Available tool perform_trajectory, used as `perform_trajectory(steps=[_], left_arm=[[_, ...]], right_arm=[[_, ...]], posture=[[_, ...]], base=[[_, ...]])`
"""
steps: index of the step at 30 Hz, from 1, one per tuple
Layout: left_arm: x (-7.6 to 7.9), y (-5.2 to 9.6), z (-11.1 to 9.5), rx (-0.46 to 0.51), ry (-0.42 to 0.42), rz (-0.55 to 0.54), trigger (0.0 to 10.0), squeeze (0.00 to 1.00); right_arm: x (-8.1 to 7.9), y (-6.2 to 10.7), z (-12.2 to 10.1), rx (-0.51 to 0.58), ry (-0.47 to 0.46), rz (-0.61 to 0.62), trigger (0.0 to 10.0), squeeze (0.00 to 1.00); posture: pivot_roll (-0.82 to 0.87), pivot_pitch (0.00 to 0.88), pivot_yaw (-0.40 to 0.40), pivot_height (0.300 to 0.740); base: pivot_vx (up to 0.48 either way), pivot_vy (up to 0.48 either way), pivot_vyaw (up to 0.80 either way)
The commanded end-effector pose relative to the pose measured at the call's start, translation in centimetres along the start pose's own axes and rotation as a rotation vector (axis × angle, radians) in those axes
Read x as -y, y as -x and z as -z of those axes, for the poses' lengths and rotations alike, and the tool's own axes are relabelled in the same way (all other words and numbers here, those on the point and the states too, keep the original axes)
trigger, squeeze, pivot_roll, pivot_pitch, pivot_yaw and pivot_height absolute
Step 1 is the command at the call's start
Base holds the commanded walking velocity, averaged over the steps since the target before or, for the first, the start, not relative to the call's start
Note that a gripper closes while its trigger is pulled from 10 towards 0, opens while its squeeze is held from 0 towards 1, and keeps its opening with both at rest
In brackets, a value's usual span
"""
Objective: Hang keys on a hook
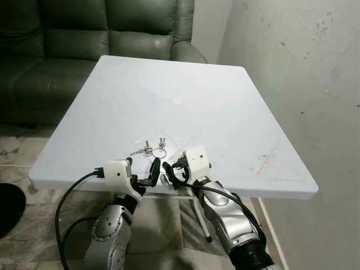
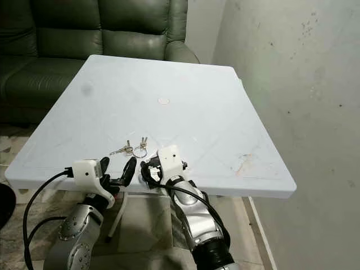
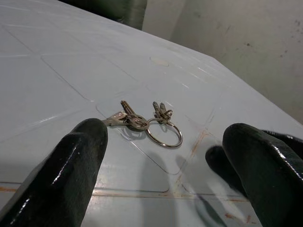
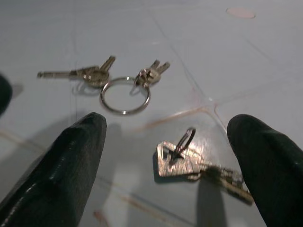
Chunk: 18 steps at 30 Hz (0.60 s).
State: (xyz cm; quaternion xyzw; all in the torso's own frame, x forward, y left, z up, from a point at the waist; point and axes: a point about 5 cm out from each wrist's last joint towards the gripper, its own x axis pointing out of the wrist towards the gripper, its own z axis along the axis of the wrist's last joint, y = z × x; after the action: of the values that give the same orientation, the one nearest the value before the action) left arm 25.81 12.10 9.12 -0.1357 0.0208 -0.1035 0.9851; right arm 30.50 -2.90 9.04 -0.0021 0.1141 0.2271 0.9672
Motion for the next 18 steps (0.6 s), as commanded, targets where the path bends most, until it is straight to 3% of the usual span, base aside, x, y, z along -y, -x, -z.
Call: perform_trajectory(steps=[1,2,13,14,15,16,17,18], left_arm=[[0.5,0.1,-0.1,0.000,0.007,0.011,10.0,0.00],[0.5,0.1,-0.1,0.000,0.008,0.009,10.0,0.00],[0.5,0.1,-0.1,-0.002,0.009,0.007,10.0,0.00],[0.5,0.1,-0.1,-0.002,0.009,0.007,10.0,0.00],[0.5,0.1,-0.1,-0.002,0.010,0.007,10.0,0.00],[0.5,0.1,-0.1,-0.002,0.010,0.006,10.0,0.00],[0.5,0.2,-0.1,-0.002,0.010,0.006,10.0,0.00],[0.6,0.2,-0.1,-0.002,0.010,0.006,10.0,0.00]], right_arm=[[-0.8,-0.2,0.4,-0.022,-0.048,0.019,10.0,0.00],[-0.7,-0.4,0.4,-0.028,-0.051,0.038,9.1,0.00],[-0.6,-1.0,0.8,-0.079,-0.057,0.120,8.2,0.00],[-0.6,-1.1,0.9,-0.088,-0.068,0.135,5.1,0.00],[-0.7,-1.2,0.9,-0.087,-0.072,0.140,4.3,0.00],[-0.7,-1.2,0.9,-0.086,-0.074,0.143,4.3,0.00],[-0.8,-1.3,0.9,-0.083,-0.077,0.145,3.1,0.00],[-0.8,-1.3,0.8,-0.081,-0.084,0.144,3.2,0.00]], posture=[[0.07,0.011,-0.111,0.740],[0.07,0.011,-0.111,0.740],[0.07,0.017,-0.111,0.740],[0.07,0.017,-0.111,0.740],[0.07,0.017,-0.111,0.740],[0.07,0.017,-0.111,0.740],[0.07,0.018,-0.111,0.740],[0.07,0.018,-0.111,0.740]], base=[[0.000,0.000,0.00],[0.000,0.000,0.00],[0.000,0.000,0.00],[0.000,0.000,0.00],[0.000,0.000,0.00],[0.000,0.000,0.00],[0.000,0.000,0.00],[0.000,0.000,0.00]])
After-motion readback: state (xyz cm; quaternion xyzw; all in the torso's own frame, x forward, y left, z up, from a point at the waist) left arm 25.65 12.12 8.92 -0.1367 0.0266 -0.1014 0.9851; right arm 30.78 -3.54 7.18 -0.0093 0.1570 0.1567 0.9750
